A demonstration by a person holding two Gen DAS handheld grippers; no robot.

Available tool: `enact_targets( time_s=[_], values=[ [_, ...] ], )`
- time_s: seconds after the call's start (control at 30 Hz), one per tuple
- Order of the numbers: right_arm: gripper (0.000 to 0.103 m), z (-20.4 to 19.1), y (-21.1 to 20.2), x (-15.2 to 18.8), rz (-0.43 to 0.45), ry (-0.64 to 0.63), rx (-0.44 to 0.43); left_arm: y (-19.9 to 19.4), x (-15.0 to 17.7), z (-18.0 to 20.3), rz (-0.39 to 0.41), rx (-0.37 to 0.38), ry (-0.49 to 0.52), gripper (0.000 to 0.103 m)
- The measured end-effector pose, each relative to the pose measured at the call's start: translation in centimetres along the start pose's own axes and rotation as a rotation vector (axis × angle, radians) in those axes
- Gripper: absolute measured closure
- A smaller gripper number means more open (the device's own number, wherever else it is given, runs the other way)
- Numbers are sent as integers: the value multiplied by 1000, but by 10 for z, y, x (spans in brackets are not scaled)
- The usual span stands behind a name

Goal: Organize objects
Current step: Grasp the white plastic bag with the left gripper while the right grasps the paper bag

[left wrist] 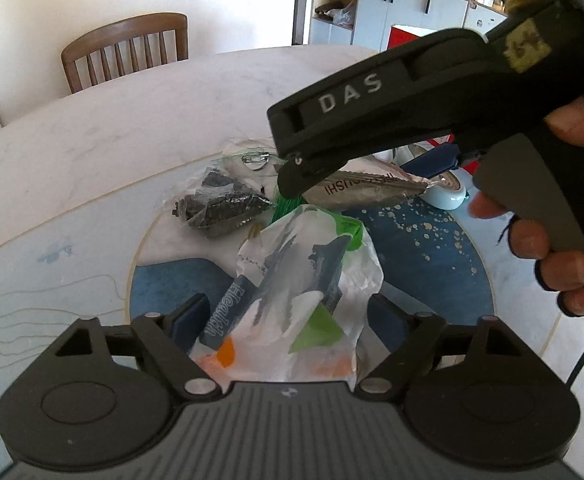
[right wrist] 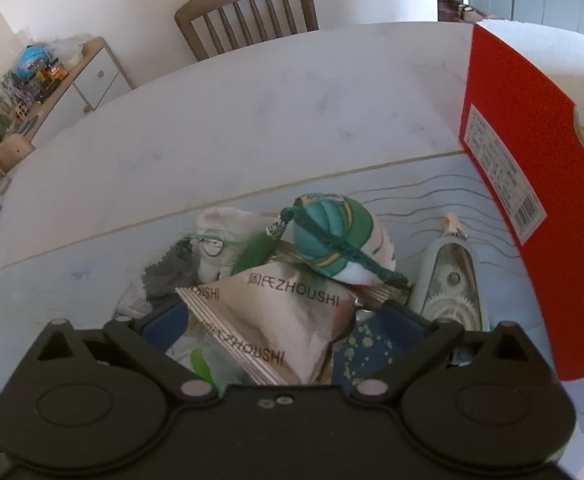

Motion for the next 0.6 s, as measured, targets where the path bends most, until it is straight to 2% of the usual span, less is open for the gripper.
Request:
enact_targets(
  time_s=[0.07, 0.2, 0.3, 0.37, 0.6],
  values=[
    [3, 1, 2, 1, -13, 7, -3, -1, -1, 0, 2, -8, -5, 29],
    [12, 2, 1, 2, -23, 22, -8, -4, -2, 1, 3, 6, -20, 36],
    [25, 3, -2, 1, -22, 25, -32, -7, -1, 2, 4, 17, -32, 40],
    [32, 4, -4, 2, -20, 37, -32, -8, -1, 3, 6, 19, -35, 48],
    [50, 10, -9, 2, -6, 87, -49, -13, -1, 5, 8, 17, -35, 58]
  ],
)
Point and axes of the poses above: each gripper's, at about its wrist camera, not at the fingertips, and y roughly the way its jaws point, z to its right, x to its underside, the point moved 5 cm from there along y, roughly the way its jaws point, and after that the axes turned 8 degrees about x, right-handed, at the moved point
